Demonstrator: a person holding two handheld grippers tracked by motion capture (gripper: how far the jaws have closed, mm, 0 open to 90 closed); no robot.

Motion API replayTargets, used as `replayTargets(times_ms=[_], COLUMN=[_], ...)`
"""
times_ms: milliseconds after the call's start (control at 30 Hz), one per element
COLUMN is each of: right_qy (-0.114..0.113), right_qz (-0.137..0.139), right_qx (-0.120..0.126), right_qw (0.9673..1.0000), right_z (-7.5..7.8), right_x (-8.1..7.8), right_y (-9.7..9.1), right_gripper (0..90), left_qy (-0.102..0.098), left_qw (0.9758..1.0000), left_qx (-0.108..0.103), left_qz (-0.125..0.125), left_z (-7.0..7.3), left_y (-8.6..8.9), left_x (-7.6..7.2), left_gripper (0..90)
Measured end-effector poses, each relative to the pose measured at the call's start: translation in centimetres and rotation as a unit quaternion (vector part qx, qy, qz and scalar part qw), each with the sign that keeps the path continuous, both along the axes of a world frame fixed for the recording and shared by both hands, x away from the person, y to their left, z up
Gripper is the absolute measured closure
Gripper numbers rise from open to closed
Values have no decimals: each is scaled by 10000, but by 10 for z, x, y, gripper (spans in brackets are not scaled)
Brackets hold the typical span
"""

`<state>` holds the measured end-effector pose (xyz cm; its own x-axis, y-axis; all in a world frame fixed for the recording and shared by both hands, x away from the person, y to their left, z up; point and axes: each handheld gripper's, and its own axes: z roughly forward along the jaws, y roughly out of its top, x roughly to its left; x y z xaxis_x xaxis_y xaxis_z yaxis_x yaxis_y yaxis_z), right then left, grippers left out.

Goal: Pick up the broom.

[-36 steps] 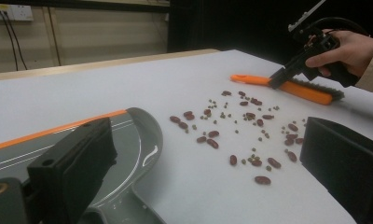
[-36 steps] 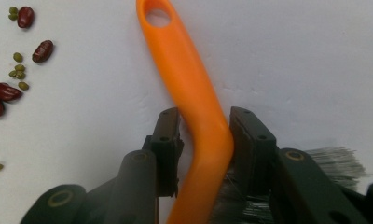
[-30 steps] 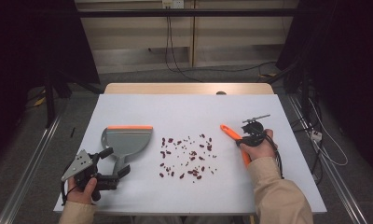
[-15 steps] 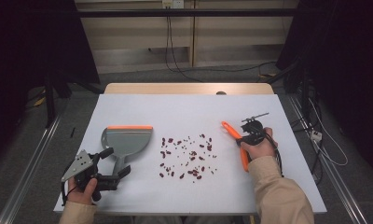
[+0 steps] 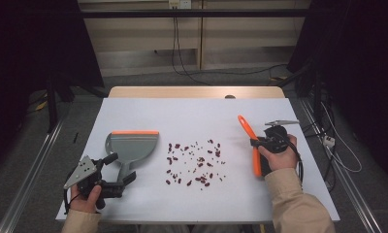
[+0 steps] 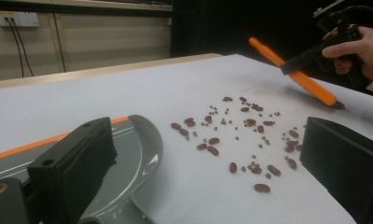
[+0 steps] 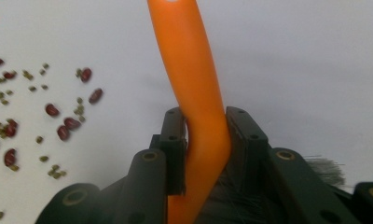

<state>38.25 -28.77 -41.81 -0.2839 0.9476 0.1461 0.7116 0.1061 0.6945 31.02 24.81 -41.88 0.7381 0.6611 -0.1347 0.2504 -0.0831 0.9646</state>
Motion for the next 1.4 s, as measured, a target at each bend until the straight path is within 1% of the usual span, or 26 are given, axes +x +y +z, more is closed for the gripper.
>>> replayTargets(times_ms=[33,67,100,200,233,267,333,367,400,433,467,500,533,567,667,733,767,867,900,967,1000,1100,1267,1300,1367,1400], right_qy=[-149,-149,-400,-742,-742,-1000,-1243,-1243,-1454,-1531,-1531,-1565,-1698,-1698,-1929,-2080,-2080,-2210,-2210,-2245,-2275,-2301,-2339,-2363,-2392,-2414], right_qz=[23,23,-14,-50,-50,-111,-154,-154,-236,-287,-287,-306,-359,-359,-363,-380,-380,-360,-360,-383,-401,-424,-343,-263,-242,-151], right_qx=[73,73,217,414,414,569,741,741,896,1004,1004,1087,1184,1184,1535,1790,1790,1948,1948,2033,2050,2106,2038,2070,2044,2017], right_qw=[9999,9999,9990,9964,9964,9933,9894,9894,9850,9827,9827,9812,9777,9777,9685,9609,9609,9550,9550,9523,9511,9492,9500,9490,9489,9491], right_z=[2,2,6,11,11,13,16,16,17,16,16,14,13,13,14,16,16,17,17,18,19,20,25,29,30,34], right_x=[-3,-3,-10,-20,-20,-26,-32,-32,-37,-40,-40,-42,-47,-47,-55,-59,-59,-60,-60,-61,-61,-61,-59,-58,-57,-56], right_y=[-1,-1,-3,-6,-6,-9,-13,-13,-16,-17,-17,-18,-19,-19,-24,-27,-27,-27,-27,-27,-26,-25,-17,-10,-7,1], right_gripper=[704,704,705,707,707,708,709,709,710,710,710,710,710,710,712,713,713,713,713,713,713,713,713,713,713,712], left_qy=[-5,-18,-57,-153,-144,-155,-130,-106,-108,-113,-92,-108,-106,-98,-88,-86,-82,-67,-47,-27,-27,-18,-55,-70,-49,-24], left_qw=[10000,10000,9999,9998,9999,9998,9999,9998,9998,9997,9996,9994,9992,9990,9982,9977,9975,9966,9963,9949,9949,9942,9928,9926,9926,9923], left_qx=[50,36,55,97,93,78,64,86,73,95,64,94,93,90,42,31,55,52,42,36,36,45,22,56,60,68], left_qz=[16,61,64,10,-17,-42,-94,-110,-156,-200,-250,-330,-385,-437,-598,-671,-697,-820,-859,-1009,-1009,-1071,-1195,-1212,-1214,-1239], left_z=[2,5,8,18,20,22,26,28,30,32,33,35,36,37,38,39,39,39,38,37,37,36,37,37,37,37], left_y=[0,-1,-2,-7,-8,-10,-16,-19,-23,-27,-32,-37,-42,-48,-64,-75,-78,-91,-95,-106,-106,-117,-131,-134,-139,-142], left_x=[0,-1,-2,-3,-4,-4,-4,-5,-4,-4,-4,-3,-2,-2,1,4,5,8,9,11,11,13,16,18,20,21], left_gripper=[31,31,31,30,30,30,30,30,30,30,30,30,31,31,31,31,31,32,32,33,34,37,39,40,42,45])
